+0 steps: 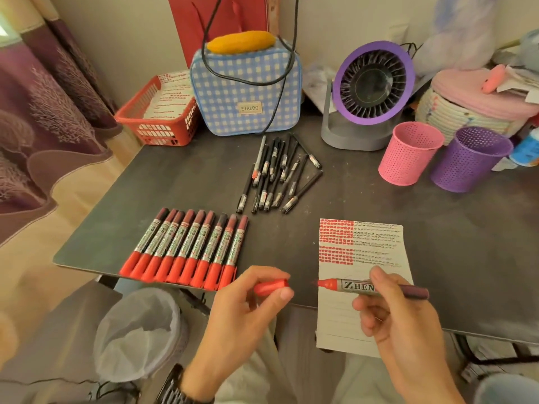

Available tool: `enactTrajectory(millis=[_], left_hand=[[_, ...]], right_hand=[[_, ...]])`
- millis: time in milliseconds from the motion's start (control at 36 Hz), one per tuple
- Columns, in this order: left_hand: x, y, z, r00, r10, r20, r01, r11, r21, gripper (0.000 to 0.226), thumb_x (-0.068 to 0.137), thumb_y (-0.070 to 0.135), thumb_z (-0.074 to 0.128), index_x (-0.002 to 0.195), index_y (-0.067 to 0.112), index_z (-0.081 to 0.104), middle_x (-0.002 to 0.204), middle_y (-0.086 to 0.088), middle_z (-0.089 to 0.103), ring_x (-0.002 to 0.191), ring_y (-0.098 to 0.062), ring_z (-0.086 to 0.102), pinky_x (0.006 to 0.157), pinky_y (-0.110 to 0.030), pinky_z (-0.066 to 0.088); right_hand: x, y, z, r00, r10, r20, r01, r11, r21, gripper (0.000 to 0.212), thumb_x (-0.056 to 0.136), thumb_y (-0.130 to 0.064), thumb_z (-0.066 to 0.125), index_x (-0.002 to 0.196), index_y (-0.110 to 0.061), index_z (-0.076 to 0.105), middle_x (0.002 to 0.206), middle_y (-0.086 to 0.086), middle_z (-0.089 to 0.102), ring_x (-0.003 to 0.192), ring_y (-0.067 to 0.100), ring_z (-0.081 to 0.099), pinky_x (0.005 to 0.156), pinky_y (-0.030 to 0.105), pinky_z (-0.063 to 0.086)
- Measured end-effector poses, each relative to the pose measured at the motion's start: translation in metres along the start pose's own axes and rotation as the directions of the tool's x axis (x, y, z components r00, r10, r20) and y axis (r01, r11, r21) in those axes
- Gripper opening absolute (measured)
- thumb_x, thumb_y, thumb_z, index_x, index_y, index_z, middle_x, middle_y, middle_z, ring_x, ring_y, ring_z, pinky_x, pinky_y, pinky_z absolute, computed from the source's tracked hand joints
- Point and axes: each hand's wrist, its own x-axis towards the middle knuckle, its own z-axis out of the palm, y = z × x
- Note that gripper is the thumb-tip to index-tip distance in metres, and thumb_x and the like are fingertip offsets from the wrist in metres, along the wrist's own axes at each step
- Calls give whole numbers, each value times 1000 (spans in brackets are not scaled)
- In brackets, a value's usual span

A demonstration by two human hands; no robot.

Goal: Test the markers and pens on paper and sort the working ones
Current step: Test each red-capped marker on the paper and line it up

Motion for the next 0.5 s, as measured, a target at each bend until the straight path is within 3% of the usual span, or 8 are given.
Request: enactTrajectory(millis=[222, 500], left_hand=[[-2, 6, 2, 999, 10, -40, -13, 996, -93, 31, 76, 59, 77, 102, 42, 76, 94, 10, 75, 82, -4, 67, 72, -13, 46], [-2, 6, 5, 995, 94, 16, -94, 995, -30, 28, 81, 50, 76, 106, 37, 77, 93, 14, 75, 85, -6, 69, 72, -9, 45]], right_hand=[[-5, 1, 9, 1000, 1, 14, -1, 1000, -10, 29, 64, -46, 78, 67, -17, 74, 66, 20, 68, 44, 15, 54, 38, 22, 40], [-8, 4, 9, 1000, -3, 14, 3, 999, -47, 34, 66, -49, 77, 73, -15, 75, 68, 18, 69, 47, 15, 56, 39, 23, 41]])
